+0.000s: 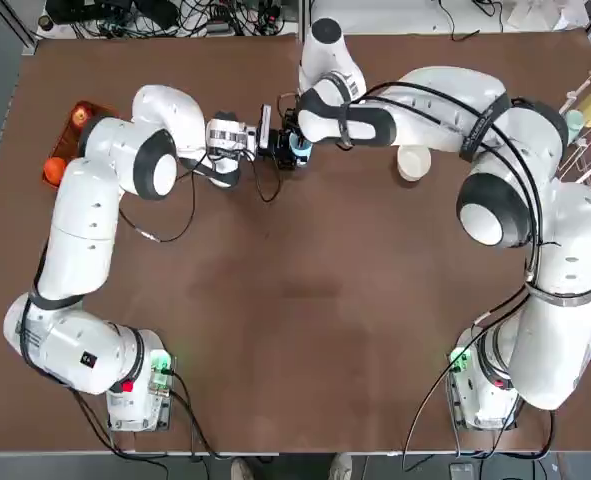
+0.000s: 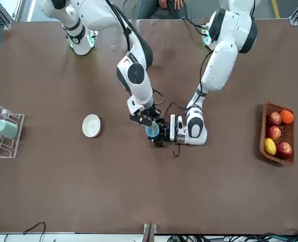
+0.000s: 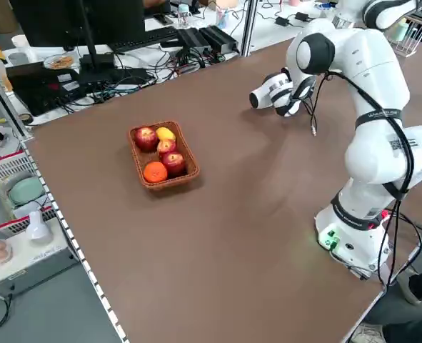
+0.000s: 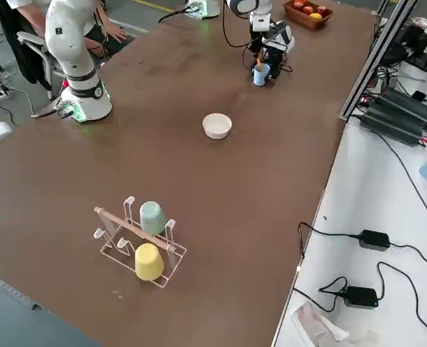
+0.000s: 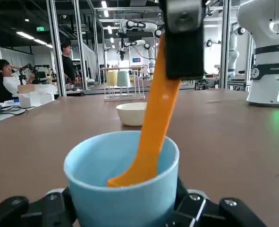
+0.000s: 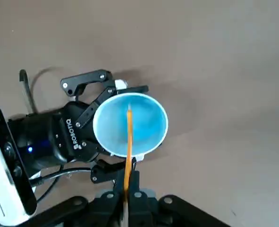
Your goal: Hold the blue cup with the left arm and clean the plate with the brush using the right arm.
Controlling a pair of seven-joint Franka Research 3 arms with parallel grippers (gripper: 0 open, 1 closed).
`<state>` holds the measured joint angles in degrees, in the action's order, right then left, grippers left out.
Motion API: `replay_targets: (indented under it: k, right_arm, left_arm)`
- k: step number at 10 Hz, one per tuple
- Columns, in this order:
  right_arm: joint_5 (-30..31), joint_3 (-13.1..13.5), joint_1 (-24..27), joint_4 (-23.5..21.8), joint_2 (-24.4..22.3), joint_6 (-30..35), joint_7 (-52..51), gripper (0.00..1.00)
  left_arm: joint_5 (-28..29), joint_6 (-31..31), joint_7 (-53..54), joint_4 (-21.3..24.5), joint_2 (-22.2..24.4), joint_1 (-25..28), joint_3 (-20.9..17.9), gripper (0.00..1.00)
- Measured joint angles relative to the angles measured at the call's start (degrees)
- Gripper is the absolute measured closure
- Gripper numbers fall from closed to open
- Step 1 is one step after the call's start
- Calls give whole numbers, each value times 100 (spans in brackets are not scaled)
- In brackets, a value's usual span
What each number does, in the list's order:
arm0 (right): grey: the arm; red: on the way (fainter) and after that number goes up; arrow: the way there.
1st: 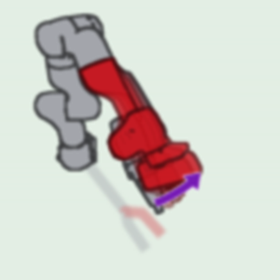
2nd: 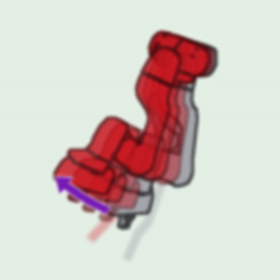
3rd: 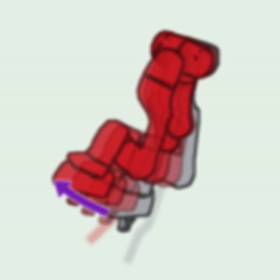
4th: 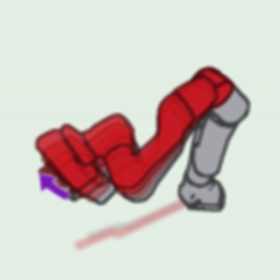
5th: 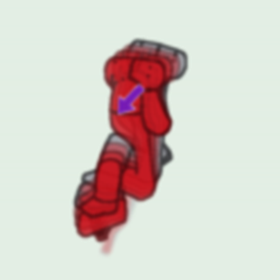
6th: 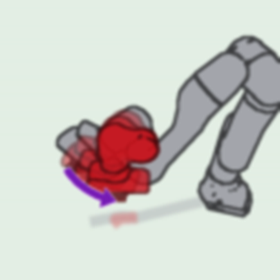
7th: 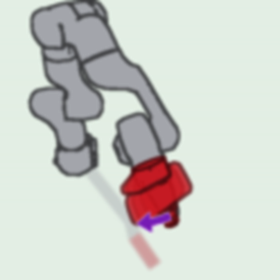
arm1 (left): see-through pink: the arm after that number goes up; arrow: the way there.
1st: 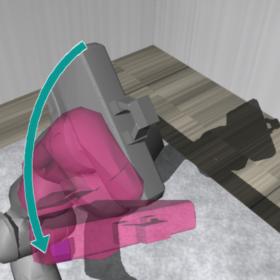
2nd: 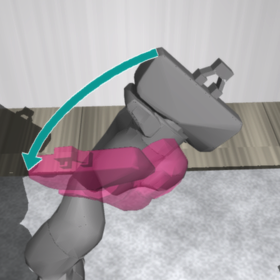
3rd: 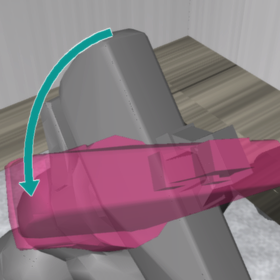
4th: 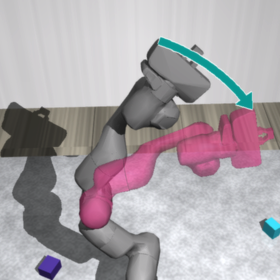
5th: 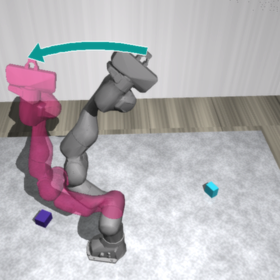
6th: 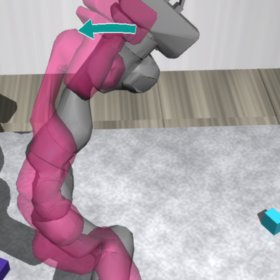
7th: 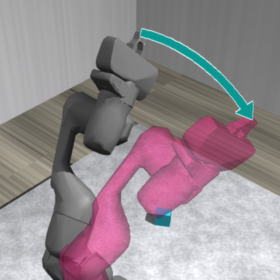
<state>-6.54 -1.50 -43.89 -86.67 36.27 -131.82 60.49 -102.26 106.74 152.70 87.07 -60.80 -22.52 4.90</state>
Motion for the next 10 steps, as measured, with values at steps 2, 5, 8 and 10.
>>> replay_targets:
  k: [2,5,8,10]
  right_arm:
    - [-2,11,2,14,0,-28,136,95]
    - [-15,55,142,109,1,-198,377,95]
    - [-15,119,215,144,0,-200,432,95]
    - [-4,199,320,139,5,-172,428,95]
  left_arm:
    - [0,3,0,0,2,0,0,30]
    - [0,18,0,0,8,0,0,30]
    - [0,42,0,0,18,0,-1,30]
    - [-1,111,0,-13,34,1,-2,30]
